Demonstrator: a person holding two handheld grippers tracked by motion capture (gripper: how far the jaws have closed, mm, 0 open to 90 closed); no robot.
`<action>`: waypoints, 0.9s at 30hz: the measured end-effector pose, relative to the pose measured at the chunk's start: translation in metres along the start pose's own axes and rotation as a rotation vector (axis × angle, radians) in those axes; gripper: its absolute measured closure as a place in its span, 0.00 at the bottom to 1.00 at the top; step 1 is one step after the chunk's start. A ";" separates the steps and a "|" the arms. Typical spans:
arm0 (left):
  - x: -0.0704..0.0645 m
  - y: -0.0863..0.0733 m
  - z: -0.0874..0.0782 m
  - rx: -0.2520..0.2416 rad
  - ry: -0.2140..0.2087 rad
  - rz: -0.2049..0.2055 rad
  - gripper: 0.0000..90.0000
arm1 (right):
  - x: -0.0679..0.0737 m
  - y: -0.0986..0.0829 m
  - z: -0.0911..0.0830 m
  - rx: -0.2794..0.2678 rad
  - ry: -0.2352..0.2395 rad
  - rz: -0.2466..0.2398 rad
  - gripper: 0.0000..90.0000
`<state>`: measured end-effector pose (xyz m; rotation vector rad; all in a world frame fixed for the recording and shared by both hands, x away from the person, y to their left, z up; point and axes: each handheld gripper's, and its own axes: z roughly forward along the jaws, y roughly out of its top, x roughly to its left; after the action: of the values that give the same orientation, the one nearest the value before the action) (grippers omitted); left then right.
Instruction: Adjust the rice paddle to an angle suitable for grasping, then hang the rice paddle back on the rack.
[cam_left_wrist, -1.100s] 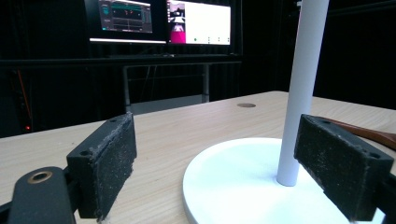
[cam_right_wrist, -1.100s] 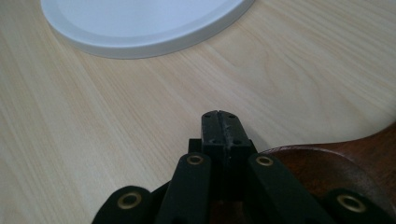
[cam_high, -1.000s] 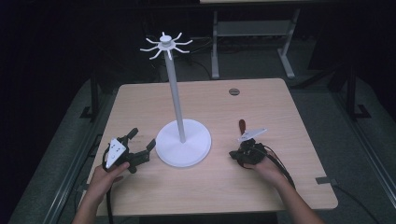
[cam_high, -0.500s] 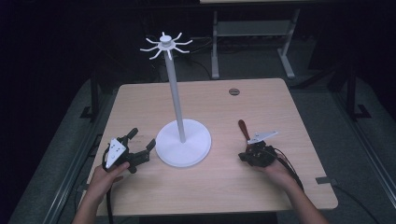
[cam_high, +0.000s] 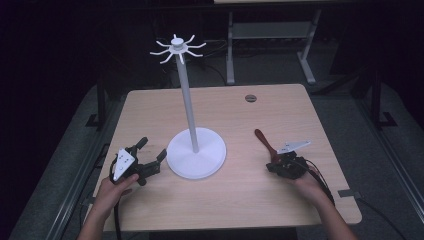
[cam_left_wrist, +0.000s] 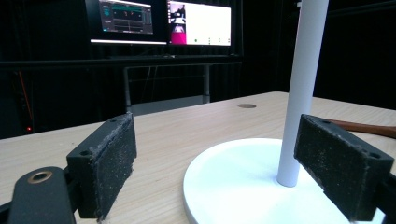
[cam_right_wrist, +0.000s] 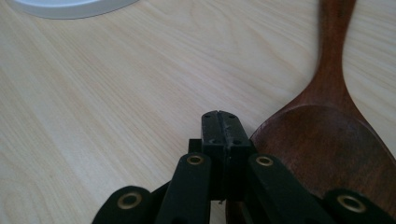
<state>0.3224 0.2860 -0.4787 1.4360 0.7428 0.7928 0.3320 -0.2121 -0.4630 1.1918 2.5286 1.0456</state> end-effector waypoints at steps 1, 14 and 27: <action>0.000 0.000 0.000 0.001 -0.001 0.004 0.14 | -0.002 -0.001 -0.001 -0.002 -0.001 0.001 1.00; 0.000 0.000 0.000 -0.002 -0.001 0.005 0.14 | -0.024 -0.008 -0.016 -0.029 -0.024 0.048 1.00; 0.000 0.000 0.000 -0.002 -0.002 0.006 0.14 | -0.027 0.000 -0.026 -0.071 -0.001 0.057 0.90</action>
<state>0.3223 0.2860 -0.4788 1.4378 0.7364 0.7968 0.3396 -0.2457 -0.4477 1.2510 2.4483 1.1365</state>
